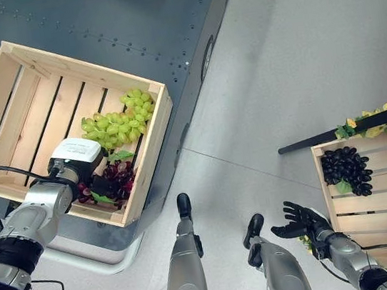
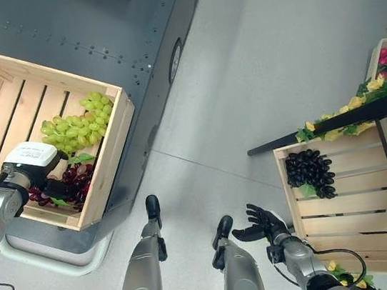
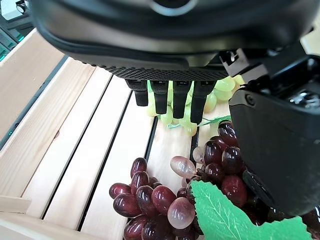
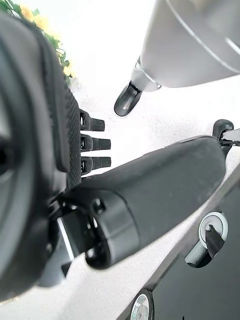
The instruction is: Pick up the fruits from the basket on one side to the basket on the other side
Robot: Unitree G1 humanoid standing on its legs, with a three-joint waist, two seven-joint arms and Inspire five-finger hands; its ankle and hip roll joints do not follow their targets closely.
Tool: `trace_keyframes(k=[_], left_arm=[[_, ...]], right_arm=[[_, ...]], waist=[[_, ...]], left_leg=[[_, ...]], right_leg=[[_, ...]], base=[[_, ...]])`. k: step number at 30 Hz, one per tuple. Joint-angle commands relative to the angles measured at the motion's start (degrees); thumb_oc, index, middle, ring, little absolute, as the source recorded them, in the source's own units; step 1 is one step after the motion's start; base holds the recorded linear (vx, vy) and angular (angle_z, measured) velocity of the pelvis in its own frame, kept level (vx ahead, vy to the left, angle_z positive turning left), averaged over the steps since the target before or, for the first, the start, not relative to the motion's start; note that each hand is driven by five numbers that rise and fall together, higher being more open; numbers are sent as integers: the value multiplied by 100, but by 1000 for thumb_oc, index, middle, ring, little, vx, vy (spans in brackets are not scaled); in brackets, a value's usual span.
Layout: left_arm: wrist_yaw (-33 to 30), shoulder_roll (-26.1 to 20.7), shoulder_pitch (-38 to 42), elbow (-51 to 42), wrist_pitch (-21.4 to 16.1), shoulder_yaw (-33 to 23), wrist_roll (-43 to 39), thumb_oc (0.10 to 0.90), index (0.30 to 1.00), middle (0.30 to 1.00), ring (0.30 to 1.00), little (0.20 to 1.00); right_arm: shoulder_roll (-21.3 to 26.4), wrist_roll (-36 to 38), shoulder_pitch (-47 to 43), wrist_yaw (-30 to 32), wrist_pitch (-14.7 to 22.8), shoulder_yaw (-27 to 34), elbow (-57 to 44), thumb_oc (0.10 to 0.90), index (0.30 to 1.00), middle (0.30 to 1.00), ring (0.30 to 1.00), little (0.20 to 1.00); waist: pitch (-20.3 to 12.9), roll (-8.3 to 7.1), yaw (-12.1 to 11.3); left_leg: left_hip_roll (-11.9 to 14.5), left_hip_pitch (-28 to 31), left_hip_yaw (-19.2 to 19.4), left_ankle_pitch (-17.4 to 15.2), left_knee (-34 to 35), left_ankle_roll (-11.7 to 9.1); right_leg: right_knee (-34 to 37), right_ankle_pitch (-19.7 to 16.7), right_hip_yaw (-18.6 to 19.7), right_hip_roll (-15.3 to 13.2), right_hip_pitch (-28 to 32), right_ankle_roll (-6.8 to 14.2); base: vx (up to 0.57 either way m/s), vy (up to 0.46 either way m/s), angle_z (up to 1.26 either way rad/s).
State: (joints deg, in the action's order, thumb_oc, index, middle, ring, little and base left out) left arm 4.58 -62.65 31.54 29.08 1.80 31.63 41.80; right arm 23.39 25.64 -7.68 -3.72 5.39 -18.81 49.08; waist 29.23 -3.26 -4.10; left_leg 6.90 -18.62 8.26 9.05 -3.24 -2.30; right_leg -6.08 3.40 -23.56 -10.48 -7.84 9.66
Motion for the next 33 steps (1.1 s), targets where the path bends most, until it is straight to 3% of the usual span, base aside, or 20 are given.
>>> trace_keyframes(k=[1, 7, 12, 17, 24, 33], left_arm=[[-82, 167, 122, 411, 176, -281, -193, 800, 900, 900, 900, 900], [-159, 357, -181, 484, 185, -425, -167, 800, 900, 900, 900, 900], [-315, 621, -197, 689, 551, -401, -116, 800, 900, 900, 900, 900], [-858, 901, -249, 1152, 734, -469, -259, 800, 900, 900, 900, 900], [-1387, 1195, -563, 1258, 827, -699, -350, 800, 900, 900, 900, 900], [-2221, 1897, -753, 1806, 1050, -799, -567, 800, 900, 900, 900, 900]], right_arm=[[206, 93, 37, 36, 46, 9, -105, 800, 900, 900, 900, 900], [227, 50, 46, 44, 34, 39, -131, 800, 900, 900, 900, 900], [217, 70, -19, 53, 48, 6, -127, 800, 900, 900, 900, 900], [178, 69, -38, 116, 30, -36, -148, 800, 900, 900, 900, 900], [175, 31, -2, 112, -14, -7, -161, 800, 900, 900, 900, 900], [72, -8, -51, 148, -47, -98, -211, 800, 900, 900, 900, 900]], waist=[[20, -26, 36], [23, 27, 22], [31, -4, 31], [25, -65, 41], [27, -37, 6], [17, -99, -1]], left_leg=[[-109, -74, 445, -892, -825, -151], [-127, -64, 434, -879, -792, -151], [-111, -66, 434, -851, -747, -144], [-115, -58, 419, -843, -730, -144], [-128, -44, 385, -797, -668, -159], [-116, 2, 375, -763, -570, -161]], right_leg=[[-587, -115, 118, 9, -664, -293], [-656, -66, 95, -11, -701, -320], [-692, -61, 85, -13, -741, -332], [-701, -45, 99, 20, -758, -349], [-732, -16, 67, 14, -764, -372], [-750, 44, 40, 56, -755, -415]], base=[[0, 0, 0], [0, 0, 0], [0, 0, 0], [0, 0, 0], [0, 0, 0], [0, 0, 0]])
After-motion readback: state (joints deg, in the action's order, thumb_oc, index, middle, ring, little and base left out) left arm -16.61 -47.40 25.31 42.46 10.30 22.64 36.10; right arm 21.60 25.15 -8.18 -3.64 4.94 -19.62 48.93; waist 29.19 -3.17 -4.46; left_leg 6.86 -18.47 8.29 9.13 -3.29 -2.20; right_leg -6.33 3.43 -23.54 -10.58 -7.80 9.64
